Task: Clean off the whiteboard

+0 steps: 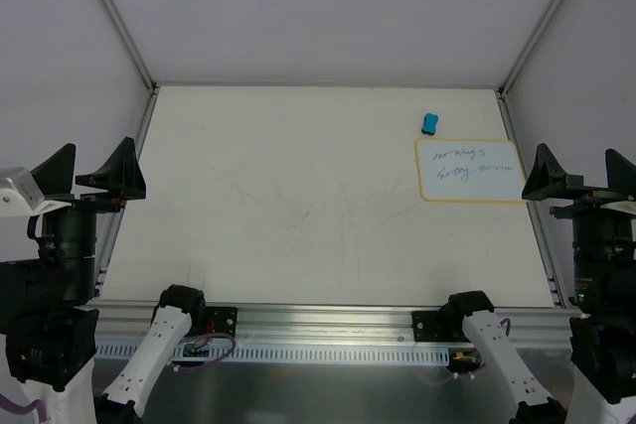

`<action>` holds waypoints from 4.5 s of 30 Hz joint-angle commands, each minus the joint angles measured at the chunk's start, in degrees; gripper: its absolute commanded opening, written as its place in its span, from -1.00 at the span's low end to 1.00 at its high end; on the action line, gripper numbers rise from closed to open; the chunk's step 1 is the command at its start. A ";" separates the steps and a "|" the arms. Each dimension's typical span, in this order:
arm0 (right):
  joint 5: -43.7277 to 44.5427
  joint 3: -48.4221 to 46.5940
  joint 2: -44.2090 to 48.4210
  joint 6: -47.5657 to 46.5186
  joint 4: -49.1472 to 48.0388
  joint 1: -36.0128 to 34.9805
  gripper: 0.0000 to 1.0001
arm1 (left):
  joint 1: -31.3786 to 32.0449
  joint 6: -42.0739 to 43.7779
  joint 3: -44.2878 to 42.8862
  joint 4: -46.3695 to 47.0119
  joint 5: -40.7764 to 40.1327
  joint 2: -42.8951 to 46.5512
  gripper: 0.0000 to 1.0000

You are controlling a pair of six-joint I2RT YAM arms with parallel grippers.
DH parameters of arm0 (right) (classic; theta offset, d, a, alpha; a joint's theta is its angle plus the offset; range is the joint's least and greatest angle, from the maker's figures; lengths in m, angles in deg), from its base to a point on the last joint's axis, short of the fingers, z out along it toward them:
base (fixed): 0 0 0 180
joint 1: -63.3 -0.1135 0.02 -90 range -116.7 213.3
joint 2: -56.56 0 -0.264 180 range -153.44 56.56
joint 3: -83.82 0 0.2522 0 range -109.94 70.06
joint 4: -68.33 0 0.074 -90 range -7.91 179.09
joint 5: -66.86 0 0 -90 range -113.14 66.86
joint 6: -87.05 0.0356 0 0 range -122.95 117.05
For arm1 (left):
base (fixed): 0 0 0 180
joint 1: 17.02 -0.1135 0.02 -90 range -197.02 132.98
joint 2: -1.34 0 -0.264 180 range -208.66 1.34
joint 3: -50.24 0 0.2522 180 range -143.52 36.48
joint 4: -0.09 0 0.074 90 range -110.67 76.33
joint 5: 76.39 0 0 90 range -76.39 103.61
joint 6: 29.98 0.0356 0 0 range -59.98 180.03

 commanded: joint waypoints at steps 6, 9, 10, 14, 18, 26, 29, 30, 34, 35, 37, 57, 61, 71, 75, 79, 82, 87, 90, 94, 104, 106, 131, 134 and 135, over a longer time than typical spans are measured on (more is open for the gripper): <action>-7.63 5.20 -1.25 5.16 -2.64 -0.26 0.98 | 0.64 -1.21 1.57 1.70 1.28 -2.02 0.98; -11.33 9.84 -3.00 9.99 -2.64 -0.26 0.98 | 0.64 -2.00 4.46 1.70 1.63 -2.37 0.98; -13.60 10.91 -4.49 10.88 -2.29 -0.26 0.98 | 0.64 -2.88 5.34 1.70 1.72 -2.37 0.97; -16.35 17.76 -9.40 18.76 -1.94 -0.35 0.98 | 0.64 -5.68 11.22 1.34 3.91 -2.20 0.97; -23.98 24.00 -17.84 21.07 -1.85 -0.44 0.99 | 0.64 -7.45 16.84 0.99 7.86 -2.46 0.98; -14.78 28.32 -39.02 28.11 -4.21 -0.79 0.87 | 0.64 -10.53 25.73 -0.15 13.76 -3.95 0.98; -9.59 26.48 -48.07 29.25 -5.19 -0.79 0.72 | 0.64 -11.41 27.15 -0.41 15.77 -4.22 0.97; -8.02 24.82 -50.36 29.43 -5.19 -0.79 0.71 | 0.64 -11.41 27.76 -0.41 15.95 -4.22 0.98; -4.66 21.22 -59.77 31.71 -5.36 -0.79 0.53 | 0.64 -11.67 28.64 -0.94 16.22 -3.96 0.98; -4.40 20.59 -62.74 32.24 -5.54 -0.88 0.47 | 0.64 -11.67 28.73 -1.03 16.22 -3.95 0.98; -3.96 18.75 -65.40 34.08 -5.63 -0.79 0.40 | 0.64 -11.67 29.08 -1.29 16.22 -3.52 0.97; -0.35 16.89 -75.96 39.63 -5.45 -1.40 -0.22 | 0.64 -9.92 28.47 -2.79 14.81 -5.36 0.97; -3.07 17.60 -74.91 38.92 -5.37 -2.90 -0.42 | 0.64 -9.83 28.29 -2.79 14.64 -5.80 0.97; -8.70 18.22 -75.69 41.47 -4.75 -16.33 -0.51 | 0.64 -9.83 28.29 -3.05 15.07 -5.27 0.97; -9.06 14.80 -79.20 41.73 -4.84 -27.74 -0.52 | 0.64 -10.62 28.55 -3.40 16.57 -4.57 0.98; -10.80 7.87 -84.30 42.00 -4.84 -36.28 -0.51 | 0.64 -11.50 29.35 -3.84 17.10 -3.17 0.97; -11.60 3.99 -87.64 41.21 -4.75 -40.86 -0.50 | 0.64 -11.76 29.70 -4.54 17.19 -1.85 0.97; -9.85 -2.43 -88.44 38.84 -4.66 -42.28 -0.48 | 0.64 -12.73 29.79 -5.68 17.18 -0.79 0.97; -4.32 -4.10 -84.76 34.80 -4.75 -40.97 -0.37 | 0.64 -13.78 29.79 -6.04 17.54 -0.96 0.97; 2.97 -4.55 -78.69 31.81 -4.84 -35.96 -0.07 | 0.64 -15.45 29.87 -6.13 18.94 -2.10 0.97; 4.66 -8.58 -77.09 24.86 -4.58 -11.53 0.92 | 0.64 -18.00 27.77 -5.86 18.24 -13.51 0.97; 2.73 -10.87 -80.25 24.68 -4.40 -6.69 0.92 | 0.64 -17.65 25.66 -6.04 18.41 -16.16 0.97; 0.09 -35.31 -107.77 37.15 -4.66 8.00 0.54 | 0.64 -17.39 17.57 -6.04 20.53 -34.10 0.98; -0.35 -36.19 -109.09 38.39 -4.66 8.09 0.44 | 0.64 -17.39 17.39 -6.13 20.79 -34.89 0.97; -0.61 -36.45 -109.44 39.09 -4.49 8.26 0.43 | 0.64 -17.56 17.39 -6.04 20.79 -35.06 0.97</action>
